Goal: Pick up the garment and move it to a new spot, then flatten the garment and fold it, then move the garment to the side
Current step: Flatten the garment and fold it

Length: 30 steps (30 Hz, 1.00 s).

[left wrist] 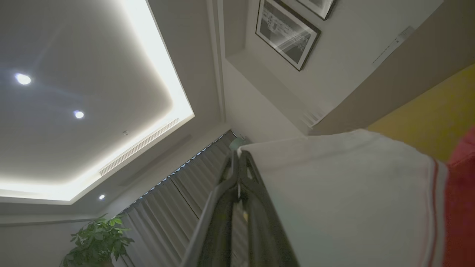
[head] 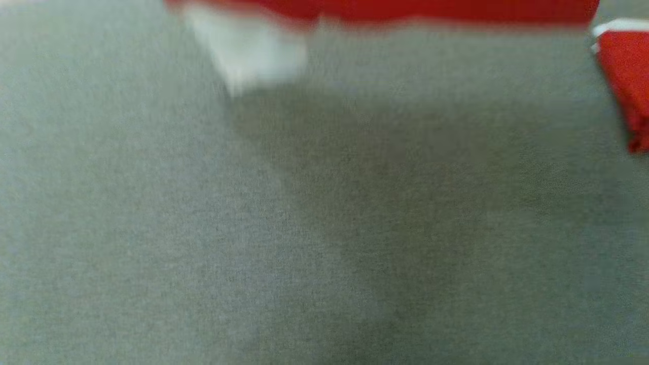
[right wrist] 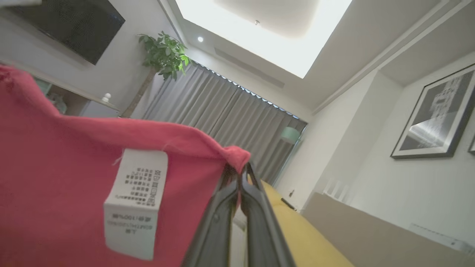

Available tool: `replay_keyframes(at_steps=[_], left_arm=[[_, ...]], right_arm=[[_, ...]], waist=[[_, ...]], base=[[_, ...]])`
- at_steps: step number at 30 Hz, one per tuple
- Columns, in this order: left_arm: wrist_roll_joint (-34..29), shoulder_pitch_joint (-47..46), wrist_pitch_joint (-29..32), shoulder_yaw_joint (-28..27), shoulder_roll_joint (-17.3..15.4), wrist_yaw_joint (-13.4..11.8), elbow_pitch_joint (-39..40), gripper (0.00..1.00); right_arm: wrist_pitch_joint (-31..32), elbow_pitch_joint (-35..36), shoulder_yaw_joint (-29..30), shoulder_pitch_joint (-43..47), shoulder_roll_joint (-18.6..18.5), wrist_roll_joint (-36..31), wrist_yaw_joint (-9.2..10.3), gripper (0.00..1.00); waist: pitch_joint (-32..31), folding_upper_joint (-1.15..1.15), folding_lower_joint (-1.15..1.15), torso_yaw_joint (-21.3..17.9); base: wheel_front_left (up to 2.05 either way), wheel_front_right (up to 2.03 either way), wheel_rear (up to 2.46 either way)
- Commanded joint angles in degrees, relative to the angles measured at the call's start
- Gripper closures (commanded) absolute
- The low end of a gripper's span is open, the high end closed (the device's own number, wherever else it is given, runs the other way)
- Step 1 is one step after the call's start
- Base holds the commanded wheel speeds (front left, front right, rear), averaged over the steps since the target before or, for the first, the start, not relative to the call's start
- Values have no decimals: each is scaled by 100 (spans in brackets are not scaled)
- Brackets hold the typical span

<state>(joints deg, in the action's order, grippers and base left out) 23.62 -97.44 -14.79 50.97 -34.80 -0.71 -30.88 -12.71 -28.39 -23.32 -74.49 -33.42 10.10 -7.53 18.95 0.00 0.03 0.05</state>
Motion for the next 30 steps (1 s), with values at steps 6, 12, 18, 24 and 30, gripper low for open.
replay_keyframes(at_steps=[6, 12, 18, 24, 30], left_arm=[[-249, 253, -19, -798, -121, 53, 756, 100], [-440, 1747, -20, -1272, -376, 203, 1529, 100], [-565, 3440, -20, -1636, -570, 184, 2336, 100], [-781, 5558, -20, -1912, -667, -55, 3028, 100], [-894, 7202, -20, -1915, -645, -128, 3347, 100]], right_arm=[[-195, -298, 301, -295, -38, -650, 4, 100], [-225, -545, 515, 577, 71, -587, 4, 100], [-228, -327, 723, 1725, 127, -422, 4, 100], [-228, 202, 1138, 3474, 133, -166, 4, 100], [-229, 767, 1483, 5161, 198, -176, 4, 100]], waist=[[1026, 0, -3, 376], [1157, 0, -3, 484], [872, 0, -3, 478], [163, 0, -3, 564], [-452, 0, -3, 646]], base=[[0, 0, 0], [0, 0, 0], [0, 0, 0], [0, 0, 0], [0, 0, 0]])
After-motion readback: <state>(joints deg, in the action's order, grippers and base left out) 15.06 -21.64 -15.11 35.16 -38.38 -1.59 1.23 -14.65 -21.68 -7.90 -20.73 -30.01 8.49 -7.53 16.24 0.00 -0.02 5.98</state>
